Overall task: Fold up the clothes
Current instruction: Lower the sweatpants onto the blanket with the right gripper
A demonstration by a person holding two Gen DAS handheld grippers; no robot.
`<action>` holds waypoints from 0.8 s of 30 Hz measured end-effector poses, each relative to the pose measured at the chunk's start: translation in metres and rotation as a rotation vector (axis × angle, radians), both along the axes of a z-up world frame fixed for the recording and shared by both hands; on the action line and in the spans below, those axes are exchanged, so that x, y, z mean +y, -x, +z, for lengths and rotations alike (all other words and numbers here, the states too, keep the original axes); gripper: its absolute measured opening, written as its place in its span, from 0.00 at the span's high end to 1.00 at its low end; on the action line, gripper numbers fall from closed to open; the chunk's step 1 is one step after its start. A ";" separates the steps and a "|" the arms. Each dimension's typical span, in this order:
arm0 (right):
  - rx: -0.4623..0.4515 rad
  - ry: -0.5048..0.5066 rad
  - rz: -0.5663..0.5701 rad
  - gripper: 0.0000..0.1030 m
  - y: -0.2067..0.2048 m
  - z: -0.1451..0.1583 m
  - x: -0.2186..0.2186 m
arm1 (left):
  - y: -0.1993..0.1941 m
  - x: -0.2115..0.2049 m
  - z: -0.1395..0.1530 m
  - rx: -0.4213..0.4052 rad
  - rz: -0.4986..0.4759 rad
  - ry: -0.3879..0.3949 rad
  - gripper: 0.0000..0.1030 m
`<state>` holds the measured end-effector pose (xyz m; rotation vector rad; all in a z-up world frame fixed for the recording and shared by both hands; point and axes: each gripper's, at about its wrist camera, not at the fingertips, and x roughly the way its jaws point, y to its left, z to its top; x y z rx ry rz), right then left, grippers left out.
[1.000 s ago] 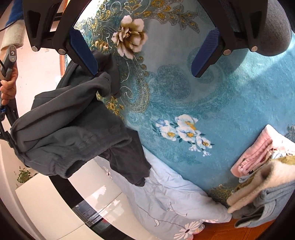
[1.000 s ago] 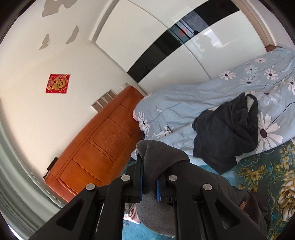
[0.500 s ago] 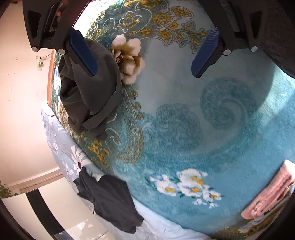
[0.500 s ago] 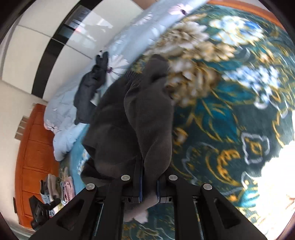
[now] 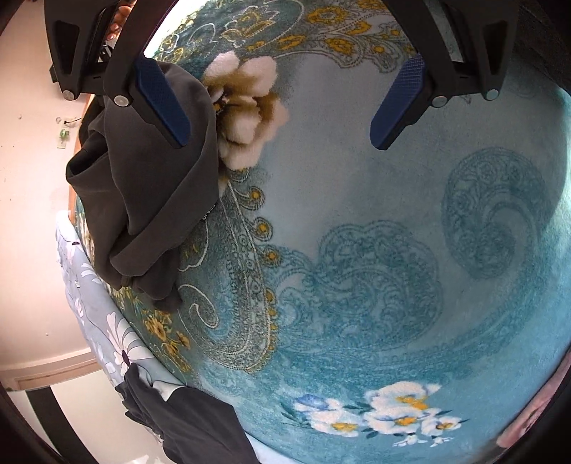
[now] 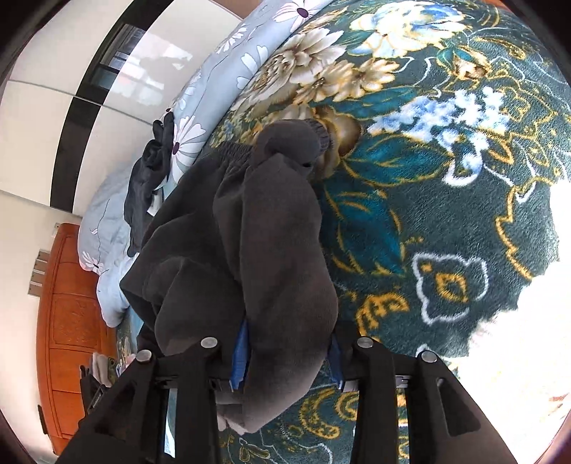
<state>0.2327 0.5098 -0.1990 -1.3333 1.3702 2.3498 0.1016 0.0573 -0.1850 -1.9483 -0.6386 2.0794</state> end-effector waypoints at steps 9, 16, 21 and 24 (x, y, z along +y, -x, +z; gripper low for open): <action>0.011 -0.033 -0.074 0.46 0.010 0.011 0.040 | 0.020 0.058 -0.016 0.045 -0.116 0.083 0.02; 0.016 0.013 -0.104 0.46 0.045 -0.006 0.049 | 0.023 0.068 -0.021 0.050 -0.131 0.020 0.22; 0.008 0.066 -0.181 0.46 0.056 -0.019 0.046 | 0.019 0.046 -0.026 0.023 -0.032 -0.067 0.30; -0.021 0.101 -0.185 0.46 0.063 -0.026 0.041 | 0.018 0.052 -0.029 0.016 -0.062 -0.013 0.34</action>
